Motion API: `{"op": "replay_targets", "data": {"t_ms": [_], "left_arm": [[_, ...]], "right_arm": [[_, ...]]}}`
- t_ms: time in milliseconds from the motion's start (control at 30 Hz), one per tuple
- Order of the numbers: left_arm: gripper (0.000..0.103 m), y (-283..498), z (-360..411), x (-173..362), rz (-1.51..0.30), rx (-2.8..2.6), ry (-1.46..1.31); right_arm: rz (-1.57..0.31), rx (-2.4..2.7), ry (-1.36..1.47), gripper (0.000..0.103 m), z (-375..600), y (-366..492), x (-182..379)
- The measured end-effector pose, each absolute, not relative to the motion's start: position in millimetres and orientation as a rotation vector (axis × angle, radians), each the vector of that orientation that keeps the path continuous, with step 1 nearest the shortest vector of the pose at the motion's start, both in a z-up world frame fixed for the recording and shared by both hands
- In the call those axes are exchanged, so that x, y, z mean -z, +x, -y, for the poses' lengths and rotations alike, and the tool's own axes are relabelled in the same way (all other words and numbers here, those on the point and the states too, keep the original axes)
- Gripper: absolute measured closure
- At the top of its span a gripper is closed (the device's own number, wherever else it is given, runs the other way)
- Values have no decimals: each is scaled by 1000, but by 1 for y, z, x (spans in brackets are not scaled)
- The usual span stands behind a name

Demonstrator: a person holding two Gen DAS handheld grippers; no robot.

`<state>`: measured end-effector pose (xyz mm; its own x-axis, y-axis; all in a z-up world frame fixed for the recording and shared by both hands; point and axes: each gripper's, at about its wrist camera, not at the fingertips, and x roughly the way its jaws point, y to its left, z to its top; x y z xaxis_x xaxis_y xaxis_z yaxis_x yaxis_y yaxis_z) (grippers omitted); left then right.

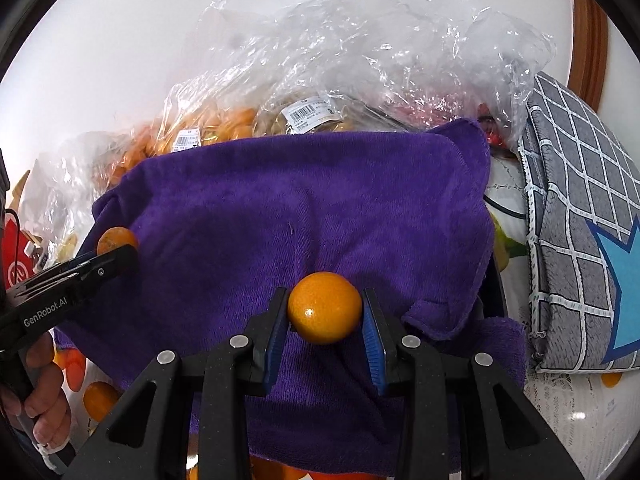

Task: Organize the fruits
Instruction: 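Lower both oranges onto the purple towel and open both tools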

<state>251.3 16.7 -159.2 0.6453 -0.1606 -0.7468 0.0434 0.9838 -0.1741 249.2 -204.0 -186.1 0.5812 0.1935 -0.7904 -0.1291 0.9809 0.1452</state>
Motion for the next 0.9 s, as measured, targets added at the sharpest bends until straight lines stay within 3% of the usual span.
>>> {"op": "replay_targets", "data": {"t_ms": [100,200,300,533,833,900], "left_arm": [[55,249,-17,155,-843,113,-144],[52,243,-20,147,-809,112,-160],[51,232,-22,137,-762,103,-171],[51,193,-31,121,-671,92,-187],[51,137,-55,126,-653,151,-233],[51,130,-57,132,-681,153,-225]], "right_arm": [[-934,-185,65,57,205,247,185],[-918,-177,72,42,207,244,179],[-879,-170,77,35,208,238,170],[-772,-110,40,34,209,211,142],[-766,-91,118,34,231,147,125],[-795,-111,111,40,230,132,132]]}}
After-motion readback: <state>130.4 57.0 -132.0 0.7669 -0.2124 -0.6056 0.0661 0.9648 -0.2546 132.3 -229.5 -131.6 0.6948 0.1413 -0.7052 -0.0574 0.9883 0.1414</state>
